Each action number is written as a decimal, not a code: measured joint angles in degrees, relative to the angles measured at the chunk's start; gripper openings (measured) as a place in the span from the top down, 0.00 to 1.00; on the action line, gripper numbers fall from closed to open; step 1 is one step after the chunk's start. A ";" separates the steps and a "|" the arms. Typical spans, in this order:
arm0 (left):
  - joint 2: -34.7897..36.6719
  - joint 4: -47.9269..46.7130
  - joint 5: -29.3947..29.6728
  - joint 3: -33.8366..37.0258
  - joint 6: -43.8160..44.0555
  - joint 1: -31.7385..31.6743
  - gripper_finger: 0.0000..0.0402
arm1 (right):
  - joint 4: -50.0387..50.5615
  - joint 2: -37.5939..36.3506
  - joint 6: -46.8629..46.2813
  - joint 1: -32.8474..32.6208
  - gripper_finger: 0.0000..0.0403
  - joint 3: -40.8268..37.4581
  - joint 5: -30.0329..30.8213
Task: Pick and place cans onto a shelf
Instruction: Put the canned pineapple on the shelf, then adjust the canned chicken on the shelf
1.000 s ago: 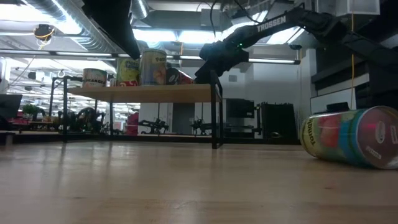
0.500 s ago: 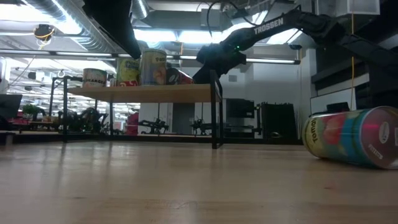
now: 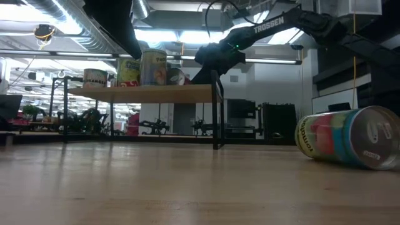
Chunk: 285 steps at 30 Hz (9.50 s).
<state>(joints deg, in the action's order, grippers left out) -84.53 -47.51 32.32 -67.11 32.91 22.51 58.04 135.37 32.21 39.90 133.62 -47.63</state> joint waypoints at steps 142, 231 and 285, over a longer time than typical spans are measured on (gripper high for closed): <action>0.00 0.66 0.24 0.00 -0.04 0.00 0.72 | 25.69 -16.31 19.55 -20.88 0.99 0.96 60.17; 0.00 0.63 0.22 0.00 -0.07 0.19 0.72 | 22.97 -16.31 29.51 -21.68 0.88 0.92 68.04; -1.91 -0.54 -22.55 -36.17 -40.94 -71.10 0.72 | 19.98 -29.35 19.08 -6.93 0.87 -5.82 28.41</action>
<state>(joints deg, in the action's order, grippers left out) -86.45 -48.05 9.76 -103.28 -8.04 -48.60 78.02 106.02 51.29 32.97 127.80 -19.22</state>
